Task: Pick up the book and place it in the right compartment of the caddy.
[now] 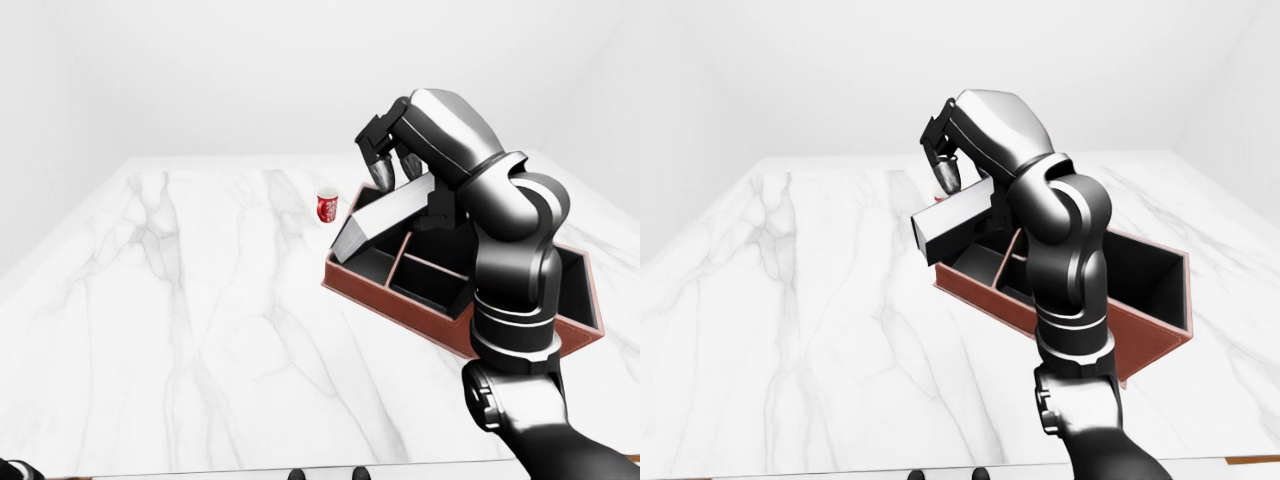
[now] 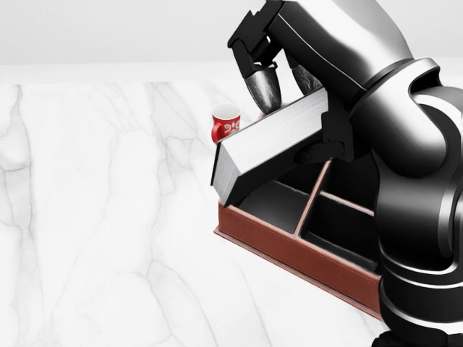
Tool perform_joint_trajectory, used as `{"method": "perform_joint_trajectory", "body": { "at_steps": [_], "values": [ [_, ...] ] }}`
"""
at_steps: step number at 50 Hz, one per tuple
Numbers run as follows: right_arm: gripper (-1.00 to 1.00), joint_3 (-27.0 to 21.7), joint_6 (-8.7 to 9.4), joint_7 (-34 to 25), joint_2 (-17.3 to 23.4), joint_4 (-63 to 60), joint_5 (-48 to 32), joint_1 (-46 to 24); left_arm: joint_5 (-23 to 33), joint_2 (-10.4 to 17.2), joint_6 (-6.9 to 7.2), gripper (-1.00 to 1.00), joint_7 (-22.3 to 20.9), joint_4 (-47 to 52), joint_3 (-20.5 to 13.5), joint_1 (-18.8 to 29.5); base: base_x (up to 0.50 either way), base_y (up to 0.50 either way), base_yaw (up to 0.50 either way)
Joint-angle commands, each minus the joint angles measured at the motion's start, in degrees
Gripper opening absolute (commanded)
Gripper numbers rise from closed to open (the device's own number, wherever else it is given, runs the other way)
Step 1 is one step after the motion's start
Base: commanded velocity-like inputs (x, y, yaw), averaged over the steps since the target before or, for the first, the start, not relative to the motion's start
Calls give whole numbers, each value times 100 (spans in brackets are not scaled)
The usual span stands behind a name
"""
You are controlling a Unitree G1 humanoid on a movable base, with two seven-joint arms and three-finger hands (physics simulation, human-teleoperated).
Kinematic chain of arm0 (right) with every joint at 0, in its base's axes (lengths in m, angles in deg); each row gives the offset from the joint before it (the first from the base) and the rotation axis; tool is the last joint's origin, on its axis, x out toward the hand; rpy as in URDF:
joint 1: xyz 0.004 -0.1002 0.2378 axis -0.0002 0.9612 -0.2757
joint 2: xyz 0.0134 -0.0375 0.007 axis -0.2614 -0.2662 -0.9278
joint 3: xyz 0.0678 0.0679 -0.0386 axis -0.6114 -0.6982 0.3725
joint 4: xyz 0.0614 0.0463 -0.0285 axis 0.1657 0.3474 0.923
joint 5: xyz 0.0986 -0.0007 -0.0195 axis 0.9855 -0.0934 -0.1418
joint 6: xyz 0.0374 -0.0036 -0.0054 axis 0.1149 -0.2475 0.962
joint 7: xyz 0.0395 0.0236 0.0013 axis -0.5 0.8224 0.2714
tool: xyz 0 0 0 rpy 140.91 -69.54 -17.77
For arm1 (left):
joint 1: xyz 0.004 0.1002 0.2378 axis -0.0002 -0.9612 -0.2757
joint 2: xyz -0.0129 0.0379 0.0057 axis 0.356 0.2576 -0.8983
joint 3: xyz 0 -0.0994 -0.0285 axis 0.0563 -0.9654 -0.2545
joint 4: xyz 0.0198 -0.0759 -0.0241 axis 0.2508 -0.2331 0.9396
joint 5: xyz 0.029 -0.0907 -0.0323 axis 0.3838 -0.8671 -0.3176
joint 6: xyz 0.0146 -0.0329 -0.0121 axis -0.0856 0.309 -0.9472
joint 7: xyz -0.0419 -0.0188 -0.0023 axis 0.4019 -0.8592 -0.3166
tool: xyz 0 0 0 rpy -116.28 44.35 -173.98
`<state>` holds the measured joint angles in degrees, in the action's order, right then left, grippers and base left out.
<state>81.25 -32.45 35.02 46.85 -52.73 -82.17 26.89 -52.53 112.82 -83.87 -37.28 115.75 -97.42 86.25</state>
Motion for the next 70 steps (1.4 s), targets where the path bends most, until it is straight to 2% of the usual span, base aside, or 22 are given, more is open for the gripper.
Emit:
{"method": "perform_joint_trajectory", "body": {
  "at_steps": [1,53,70],
  "values": [
    [-100,-167,0,0,213,96,-58,-171,24,-14,0,100,-26,16,-15,32,0,0,0],
    [-100,-887,0,0,1727,1289,576,-370,317,-150,0,100,-201,37,85,24,0,0,0],
    [-100,-1035,0,221,2128,1793,725,-428,407,-183,0,100,-259,28,113,36,0,0,0]
  ]
}}
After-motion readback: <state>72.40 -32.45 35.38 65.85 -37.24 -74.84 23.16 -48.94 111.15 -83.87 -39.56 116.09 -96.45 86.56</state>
